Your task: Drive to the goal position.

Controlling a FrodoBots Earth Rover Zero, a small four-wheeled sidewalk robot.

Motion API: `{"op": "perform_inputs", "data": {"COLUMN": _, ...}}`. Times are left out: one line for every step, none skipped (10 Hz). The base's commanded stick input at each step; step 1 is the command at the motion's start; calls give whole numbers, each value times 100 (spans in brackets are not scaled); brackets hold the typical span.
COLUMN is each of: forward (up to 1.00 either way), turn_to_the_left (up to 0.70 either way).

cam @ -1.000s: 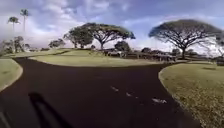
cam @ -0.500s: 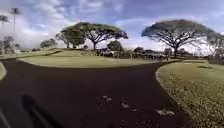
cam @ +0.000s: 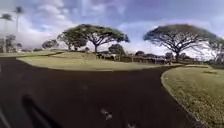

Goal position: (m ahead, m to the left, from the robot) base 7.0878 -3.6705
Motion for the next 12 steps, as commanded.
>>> {"op": "perform_inputs", "data": {"forward": 70, "turn_to_the_left": -5}}
{"op": "perform_inputs", "data": {"forward": 70, "turn_to_the_left": -35}}
{"op": "perform_inputs", "data": {"forward": 70, "turn_to_the_left": -35}}
{"op": "perform_inputs", "data": {"forward": 70, "turn_to_the_left": -35}}
{"op": "perform_inputs", "data": {"forward": 70, "turn_to_the_left": -35}}
{"op": "perform_inputs", "data": {"forward": 70, "turn_to_the_left": -35}}
{"op": "perform_inputs", "data": {"forward": 70, "turn_to_the_left": -35}}
{"op": "perform_inputs", "data": {"forward": 70, "turn_to_the_left": -35}}
{"op": "perform_inputs", "data": {"forward": 70, "turn_to_the_left": -35}}
{"op": "perform_inputs", "data": {"forward": 70, "turn_to_the_left": -35}}
{"op": "perform_inputs", "data": {"forward": 70, "turn_to_the_left": -35}}
{"op": "perform_inputs", "data": {"forward": 70, "turn_to_the_left": -35}}
